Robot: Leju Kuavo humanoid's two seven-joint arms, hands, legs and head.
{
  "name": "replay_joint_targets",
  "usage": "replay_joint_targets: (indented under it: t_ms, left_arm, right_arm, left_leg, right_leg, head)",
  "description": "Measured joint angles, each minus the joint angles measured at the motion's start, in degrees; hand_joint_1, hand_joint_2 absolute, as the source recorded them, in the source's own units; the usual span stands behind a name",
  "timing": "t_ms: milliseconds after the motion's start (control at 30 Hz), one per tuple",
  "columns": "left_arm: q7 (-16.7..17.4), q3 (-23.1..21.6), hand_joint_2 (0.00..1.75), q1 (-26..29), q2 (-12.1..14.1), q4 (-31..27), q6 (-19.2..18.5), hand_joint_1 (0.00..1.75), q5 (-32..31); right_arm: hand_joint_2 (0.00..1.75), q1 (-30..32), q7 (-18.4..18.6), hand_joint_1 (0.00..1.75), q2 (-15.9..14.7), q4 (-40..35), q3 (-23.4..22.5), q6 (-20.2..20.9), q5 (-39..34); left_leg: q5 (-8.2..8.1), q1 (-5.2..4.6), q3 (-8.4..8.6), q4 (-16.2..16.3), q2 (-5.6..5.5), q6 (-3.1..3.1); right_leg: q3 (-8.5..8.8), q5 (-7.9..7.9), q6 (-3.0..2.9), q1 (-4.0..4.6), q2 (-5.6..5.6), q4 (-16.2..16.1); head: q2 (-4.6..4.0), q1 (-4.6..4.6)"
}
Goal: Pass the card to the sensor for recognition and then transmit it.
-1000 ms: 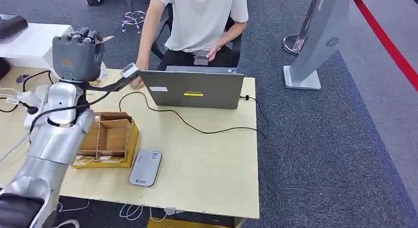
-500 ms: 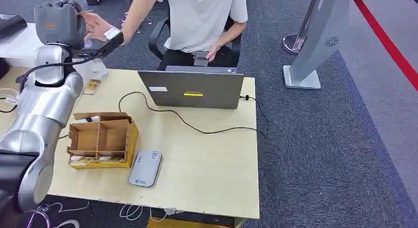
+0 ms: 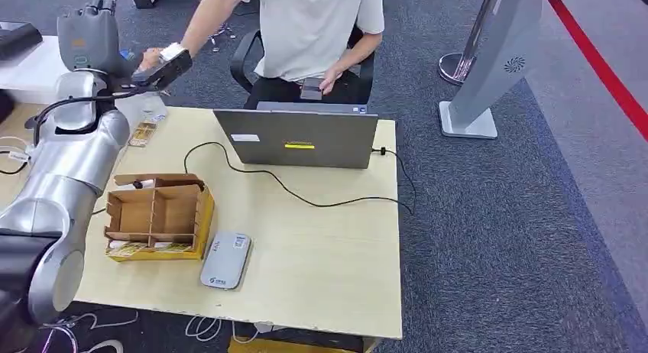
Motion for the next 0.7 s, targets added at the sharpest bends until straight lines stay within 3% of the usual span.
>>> replay_joint_targets:
  t_ms: [100,200,267,433,600,700]
  left_arm:
    - [-2.13,0.04,1.75,1.34,-0.02,-0.68,-1.25,0.0,2.08]
    - [-3.15,0.02,1.75,5.49,-0.15,-5.98,-3.72,0.0,4.18]
    - [-3.11,-0.02,1.75,9.17,0.06,-11.38,-6.1,0.0,4.88]
    - [-1.12,-3.18,1.75,22.01,3.01,-31.37,-13.05,0.0,4.51]
    - [-0.66,-6.82,1.75,32.62,6.3,-46.31,-13.18,0.0,2.27]
    - [-1.12,-8.37,1.75,38.05,7.89,-52.31,-12.68,0.0,1.31]
  right_arm:
    - [0.0,0.08,-0.35,0.0,-0.02,0.0,-0.09,-0.11,-0.18]
    - [0.0,0.52,-0.9,0.0,-0.02,0.02,-0.81,-0.31,-0.68]
    - [0.0,0.88,-1.38,0.0,-0.02,0.02,-1.33,-0.63,-1.07]
    - [0.0,2.04,-2.08,0.0,0.0,0.02,-3.71,-1.38,-2.55]
    - [0.0,2.46,-2.32,0.0,0.0,0.02,-5.97,-1.86,-3.59]
    - [0.0,2.8,-2.36,0.0,0.02,0.02,-7.08,-2.01,-3.98]
  left_leg:
    - [0.0,-0.03,0.01,0.0,0.01,0.0]
    - [-0.01,-0.04,0.0,-0.01,-0.01,0.01]
    - [-0.02,-0.05,0.0,-0.02,0.01,0.01]
    - [-0.11,-0.05,0.0,-0.03,0.11,0.03]
    - [-0.15,-0.06,-0.03,-0.05,0.13,0.05]
    - [-0.16,-0.05,-0.07,-0.05,0.11,0.04]
  right_leg:
    - [0.0,0.0,0.0,-0.01,0.0,-0.01]
    - [0.0,-0.02,0.02,-0.03,0.01,-0.02]
    - [0.0,-0.02,0.02,-0.03,0.03,-0.02]
    - [-0.07,-0.07,0.0,-0.03,0.15,-0.04]
    - [-0.09,-0.11,0.04,-0.04,0.14,-0.06]
    - [-0.08,-0.12,0.05,-0.03,0.11,-0.07]
  head:
    - [0.0,0.0]
    - [0.0,0.09]
    - [0.0,0.07]
    - [0.0,-0.02]
    - [0.0,0.0]
    - [0.0,0.02]
